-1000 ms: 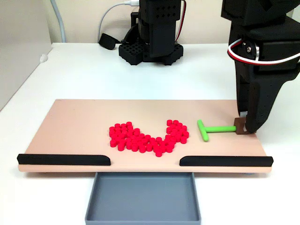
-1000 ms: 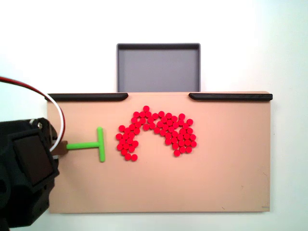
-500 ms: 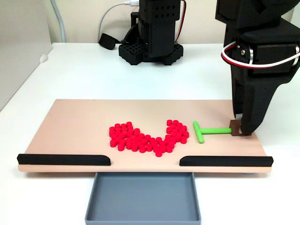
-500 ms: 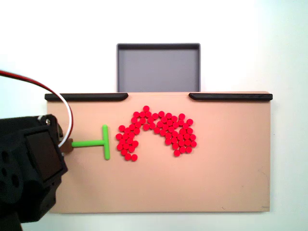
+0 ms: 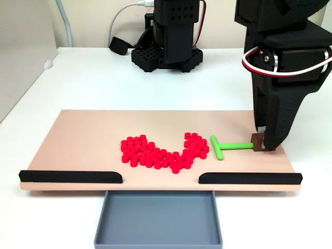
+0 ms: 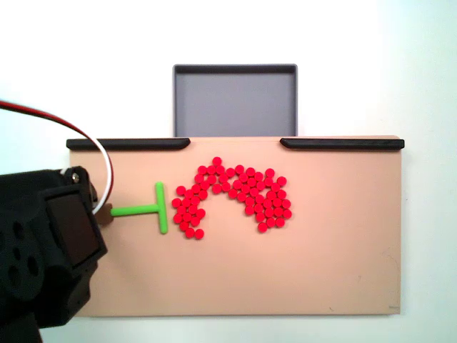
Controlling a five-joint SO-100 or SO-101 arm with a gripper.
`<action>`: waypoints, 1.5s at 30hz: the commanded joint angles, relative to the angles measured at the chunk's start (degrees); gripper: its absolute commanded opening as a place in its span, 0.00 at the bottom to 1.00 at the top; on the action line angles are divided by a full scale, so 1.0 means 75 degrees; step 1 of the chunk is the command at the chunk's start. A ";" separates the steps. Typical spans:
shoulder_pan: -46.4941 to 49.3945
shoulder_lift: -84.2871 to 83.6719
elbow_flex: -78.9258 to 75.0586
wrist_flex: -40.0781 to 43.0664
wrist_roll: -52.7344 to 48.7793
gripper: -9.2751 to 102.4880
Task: Push granules from left to the grey container
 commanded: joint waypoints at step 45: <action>0.0668 -0.0188 -0.0199 -0.0035 -0.1746 0.08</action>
